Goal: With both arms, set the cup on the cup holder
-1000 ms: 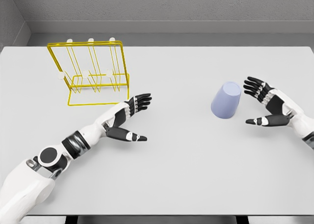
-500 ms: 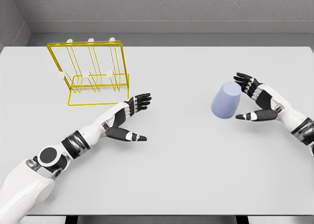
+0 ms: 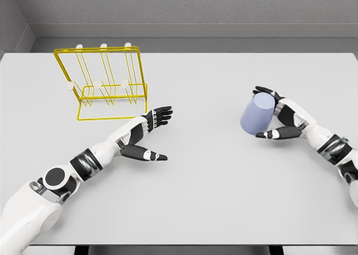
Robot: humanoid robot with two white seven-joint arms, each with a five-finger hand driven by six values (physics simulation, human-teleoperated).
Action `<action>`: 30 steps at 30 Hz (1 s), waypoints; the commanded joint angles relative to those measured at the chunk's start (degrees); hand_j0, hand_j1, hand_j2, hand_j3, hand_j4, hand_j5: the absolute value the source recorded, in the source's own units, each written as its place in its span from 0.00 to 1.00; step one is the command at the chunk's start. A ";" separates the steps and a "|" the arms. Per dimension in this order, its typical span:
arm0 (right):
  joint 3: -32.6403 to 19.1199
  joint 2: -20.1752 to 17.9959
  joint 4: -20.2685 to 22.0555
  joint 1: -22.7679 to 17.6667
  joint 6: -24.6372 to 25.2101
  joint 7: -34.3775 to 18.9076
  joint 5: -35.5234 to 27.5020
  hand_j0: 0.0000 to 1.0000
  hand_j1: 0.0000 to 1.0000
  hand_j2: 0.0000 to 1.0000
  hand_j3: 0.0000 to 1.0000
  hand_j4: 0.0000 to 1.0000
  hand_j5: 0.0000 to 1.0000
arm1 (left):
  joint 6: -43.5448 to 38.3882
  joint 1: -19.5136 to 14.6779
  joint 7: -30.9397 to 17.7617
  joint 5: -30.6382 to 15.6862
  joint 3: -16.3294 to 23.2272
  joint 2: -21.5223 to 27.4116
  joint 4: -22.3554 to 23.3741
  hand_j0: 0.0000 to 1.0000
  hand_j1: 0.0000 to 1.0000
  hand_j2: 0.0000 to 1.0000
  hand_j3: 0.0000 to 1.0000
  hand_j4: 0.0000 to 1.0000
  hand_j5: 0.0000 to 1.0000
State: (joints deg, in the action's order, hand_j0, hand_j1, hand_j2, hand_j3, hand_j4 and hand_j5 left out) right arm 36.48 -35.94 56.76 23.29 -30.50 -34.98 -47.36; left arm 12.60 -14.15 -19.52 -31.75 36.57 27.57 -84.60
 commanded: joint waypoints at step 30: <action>-0.10 5.09 -6.22 3.60 1.49 -0.02 3.59 0.83 0.83 0.83 0.83 0.83 0.83 | 0.05 0.00 0.01 -0.24 -0.01 -0.06 -0.04 1.00 1.00 1.00 1.00 1.00 1.00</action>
State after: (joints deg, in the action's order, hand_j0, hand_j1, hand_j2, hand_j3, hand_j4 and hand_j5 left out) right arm 36.54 -30.96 50.60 26.89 -28.96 -35.00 -43.37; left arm 12.65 -14.15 -19.52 -31.73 36.57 27.49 -84.60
